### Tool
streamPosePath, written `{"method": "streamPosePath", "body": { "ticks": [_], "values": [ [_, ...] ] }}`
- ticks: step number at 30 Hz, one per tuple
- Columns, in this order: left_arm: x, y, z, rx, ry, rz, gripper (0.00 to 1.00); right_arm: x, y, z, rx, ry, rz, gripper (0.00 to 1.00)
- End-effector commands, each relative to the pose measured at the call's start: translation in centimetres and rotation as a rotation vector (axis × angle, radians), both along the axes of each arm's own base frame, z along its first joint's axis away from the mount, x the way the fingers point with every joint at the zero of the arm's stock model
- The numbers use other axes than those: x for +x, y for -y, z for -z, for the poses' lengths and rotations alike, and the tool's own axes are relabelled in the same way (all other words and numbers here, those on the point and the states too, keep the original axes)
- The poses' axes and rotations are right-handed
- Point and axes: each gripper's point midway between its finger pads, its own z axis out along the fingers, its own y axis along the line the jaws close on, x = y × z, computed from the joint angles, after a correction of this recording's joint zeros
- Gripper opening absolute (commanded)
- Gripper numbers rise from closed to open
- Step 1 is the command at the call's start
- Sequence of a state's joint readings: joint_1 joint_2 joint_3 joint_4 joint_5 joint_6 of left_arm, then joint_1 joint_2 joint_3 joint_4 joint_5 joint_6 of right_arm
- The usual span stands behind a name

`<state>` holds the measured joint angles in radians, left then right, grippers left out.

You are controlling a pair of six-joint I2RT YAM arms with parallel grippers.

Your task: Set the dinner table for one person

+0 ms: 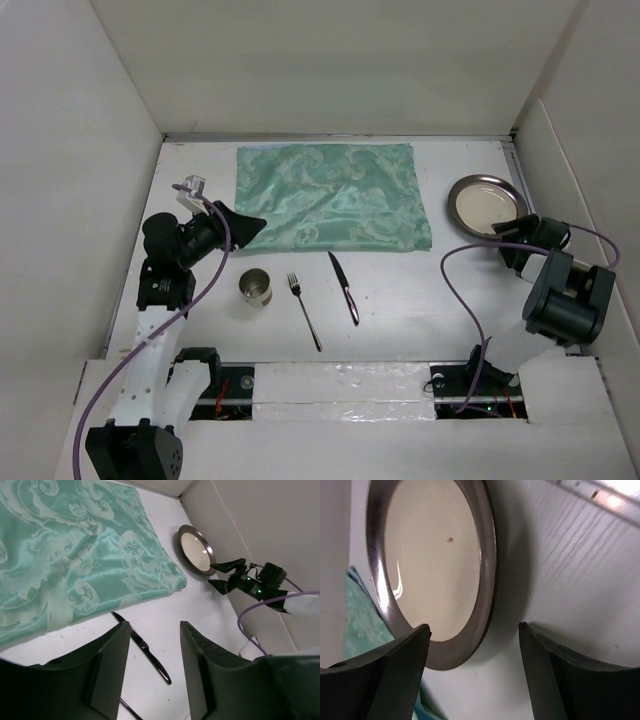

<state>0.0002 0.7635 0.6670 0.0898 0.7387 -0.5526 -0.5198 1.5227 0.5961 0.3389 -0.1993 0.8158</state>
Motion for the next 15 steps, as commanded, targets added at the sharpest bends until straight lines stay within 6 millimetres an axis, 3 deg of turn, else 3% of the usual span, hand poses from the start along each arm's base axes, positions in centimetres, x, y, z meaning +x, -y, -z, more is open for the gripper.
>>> {"method": "streamPosePath", "body": {
  "ticks": [1, 2, 9, 15],
  "values": [
    [-0.4, 0.6, -0.5, 0.008, 0.035, 0.056, 0.42, 3.6, -0.9, -1.6, 0.086, 0.145, -0.103, 0.77],
    [-0.4, 0.6, -0.6, 0.008, 0.038, 0.053, 0.44, 4.0, -1.2, -0.7, 0.112, 0.144, -0.125, 0.77],
    [-0.1, 0.3, -0.4, 0.023, 0.025, 0.034, 0.43, 5.5, -0.3, -0.7, 0.161, 0.124, -0.064, 0.68],
    [0.0, 0.0, -0.7, 0.036, 0.029, 0.016, 0.42, 6.9, 0.2, -0.8, 0.201, 0.087, -0.04, 0.44]
  ]
}}
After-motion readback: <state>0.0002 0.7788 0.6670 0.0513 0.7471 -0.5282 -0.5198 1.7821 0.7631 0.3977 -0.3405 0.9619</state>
